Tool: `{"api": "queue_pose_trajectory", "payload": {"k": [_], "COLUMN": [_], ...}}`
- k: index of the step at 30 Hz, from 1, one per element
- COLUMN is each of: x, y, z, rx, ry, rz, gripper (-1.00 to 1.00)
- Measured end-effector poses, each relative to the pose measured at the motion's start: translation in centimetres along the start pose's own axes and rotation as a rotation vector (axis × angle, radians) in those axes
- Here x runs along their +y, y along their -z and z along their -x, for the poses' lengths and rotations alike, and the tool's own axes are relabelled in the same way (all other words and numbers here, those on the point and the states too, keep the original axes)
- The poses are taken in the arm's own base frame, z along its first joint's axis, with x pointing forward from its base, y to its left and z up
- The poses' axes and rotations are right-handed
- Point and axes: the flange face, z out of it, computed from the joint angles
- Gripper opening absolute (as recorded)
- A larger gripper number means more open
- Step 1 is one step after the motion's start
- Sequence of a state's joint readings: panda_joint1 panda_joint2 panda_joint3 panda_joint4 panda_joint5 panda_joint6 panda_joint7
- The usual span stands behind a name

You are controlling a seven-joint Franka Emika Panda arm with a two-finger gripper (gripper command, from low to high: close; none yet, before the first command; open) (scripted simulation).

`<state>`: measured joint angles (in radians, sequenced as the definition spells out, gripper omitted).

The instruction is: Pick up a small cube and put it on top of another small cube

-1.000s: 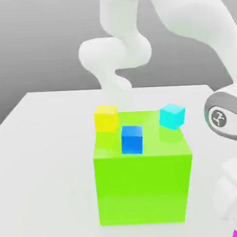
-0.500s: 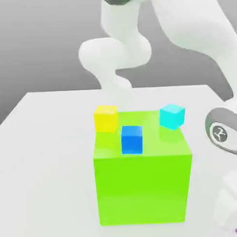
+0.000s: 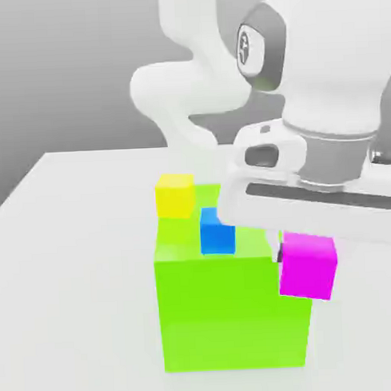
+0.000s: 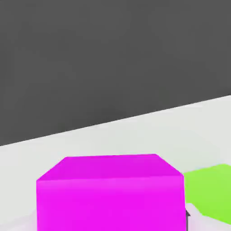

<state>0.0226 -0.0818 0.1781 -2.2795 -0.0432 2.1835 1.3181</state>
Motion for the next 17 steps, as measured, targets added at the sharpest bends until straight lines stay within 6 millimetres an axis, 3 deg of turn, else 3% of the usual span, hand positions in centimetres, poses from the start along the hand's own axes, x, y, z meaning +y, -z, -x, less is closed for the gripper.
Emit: {"api": "queue_pose_trajectory", "payload": {"k": [9,11,13,14,17], "x": [9.4,10.1,10.2,10.2,10.2], "y": [6.5,5.1,2.4,1.3,1.3], "z": [-2.7,-2.8,-2.8,-2.7,-2.7], "rx": [-0.044,-0.05,-0.051,-0.052,-0.052], "ry": [-0.26,-0.282,-0.288,-0.289,-0.289], "rz": [-0.02,-0.023,-0.024,-0.024,-0.024], "gripper": [-1.0,-1.0,-1.0,1.0,1.0]}}
